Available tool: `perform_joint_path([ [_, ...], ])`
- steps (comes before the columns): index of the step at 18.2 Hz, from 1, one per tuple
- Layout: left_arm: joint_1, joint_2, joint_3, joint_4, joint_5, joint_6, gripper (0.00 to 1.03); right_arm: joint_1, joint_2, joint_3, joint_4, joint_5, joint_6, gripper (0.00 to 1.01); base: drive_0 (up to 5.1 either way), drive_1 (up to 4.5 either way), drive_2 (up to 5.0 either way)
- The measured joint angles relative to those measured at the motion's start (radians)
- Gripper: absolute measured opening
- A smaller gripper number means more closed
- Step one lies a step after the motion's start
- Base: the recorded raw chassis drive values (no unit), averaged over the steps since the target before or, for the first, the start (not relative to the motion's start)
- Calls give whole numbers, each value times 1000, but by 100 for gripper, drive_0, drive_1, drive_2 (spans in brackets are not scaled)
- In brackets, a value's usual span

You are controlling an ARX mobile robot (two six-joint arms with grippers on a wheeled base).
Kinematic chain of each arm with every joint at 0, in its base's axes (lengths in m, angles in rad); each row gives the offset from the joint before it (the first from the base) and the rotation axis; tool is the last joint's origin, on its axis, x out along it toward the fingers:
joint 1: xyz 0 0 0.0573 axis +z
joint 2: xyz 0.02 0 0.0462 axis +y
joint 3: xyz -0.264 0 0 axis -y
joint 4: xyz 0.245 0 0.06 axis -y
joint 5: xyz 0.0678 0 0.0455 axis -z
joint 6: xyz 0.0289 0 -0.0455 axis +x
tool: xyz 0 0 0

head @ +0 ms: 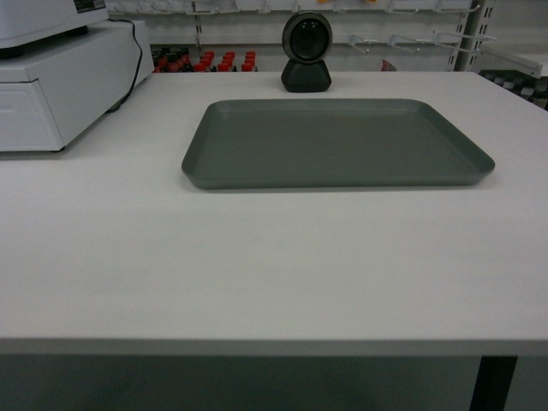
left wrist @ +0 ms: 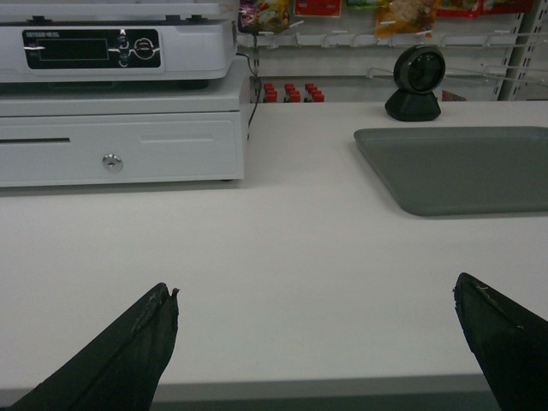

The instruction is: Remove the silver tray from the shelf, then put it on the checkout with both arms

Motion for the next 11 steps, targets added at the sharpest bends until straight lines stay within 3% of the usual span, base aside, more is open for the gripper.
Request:
perform_joint_path([
  [11,0,0,0,-10,0,0,98,0,0,0,-13,0,0,98,3,-403,409],
])
